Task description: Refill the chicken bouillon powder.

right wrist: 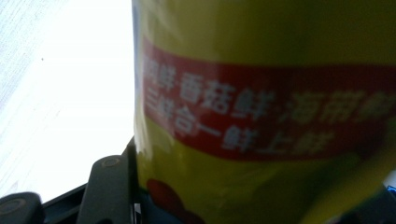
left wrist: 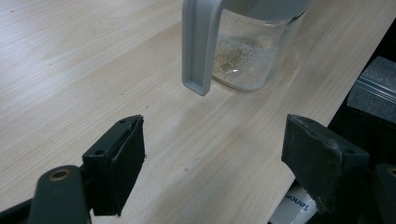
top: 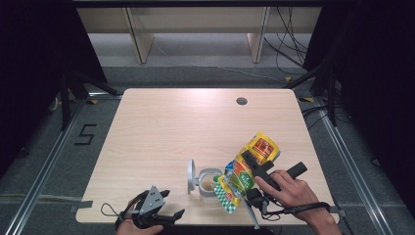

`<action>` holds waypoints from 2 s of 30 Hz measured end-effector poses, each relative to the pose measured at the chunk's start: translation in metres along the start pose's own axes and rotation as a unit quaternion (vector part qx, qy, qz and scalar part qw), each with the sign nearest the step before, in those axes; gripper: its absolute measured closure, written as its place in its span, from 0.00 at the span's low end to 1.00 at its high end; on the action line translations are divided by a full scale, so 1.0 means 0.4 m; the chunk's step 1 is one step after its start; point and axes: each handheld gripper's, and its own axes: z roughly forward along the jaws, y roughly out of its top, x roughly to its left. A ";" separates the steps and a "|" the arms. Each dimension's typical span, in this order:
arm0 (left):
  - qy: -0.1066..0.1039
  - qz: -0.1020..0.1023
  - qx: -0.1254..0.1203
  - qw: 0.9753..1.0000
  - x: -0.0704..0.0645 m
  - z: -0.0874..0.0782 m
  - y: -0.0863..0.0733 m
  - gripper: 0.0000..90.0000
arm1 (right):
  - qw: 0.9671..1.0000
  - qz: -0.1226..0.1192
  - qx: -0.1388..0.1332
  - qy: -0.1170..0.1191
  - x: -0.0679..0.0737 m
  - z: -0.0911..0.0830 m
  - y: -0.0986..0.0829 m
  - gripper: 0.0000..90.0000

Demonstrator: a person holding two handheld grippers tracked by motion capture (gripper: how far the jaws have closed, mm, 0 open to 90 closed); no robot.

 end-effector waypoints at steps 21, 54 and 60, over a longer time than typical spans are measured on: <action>0.000 0.002 0.000 1.000 0.000 0.005 -0.002 0.23 | 1.000 0.005 -0.021 0.022 -0.015 0.009 0.012 0.48; -0.003 0.016 -0.001 1.000 0.003 0.002 0.000 0.23 | 0.999 0.013 -0.020 0.021 -0.011 0.003 0.003 0.48; 0.000 0.015 -0.002 1.000 0.003 0.003 0.000 0.23 | 1.000 0.013 -0.018 0.020 -0.010 0.004 0.003 0.48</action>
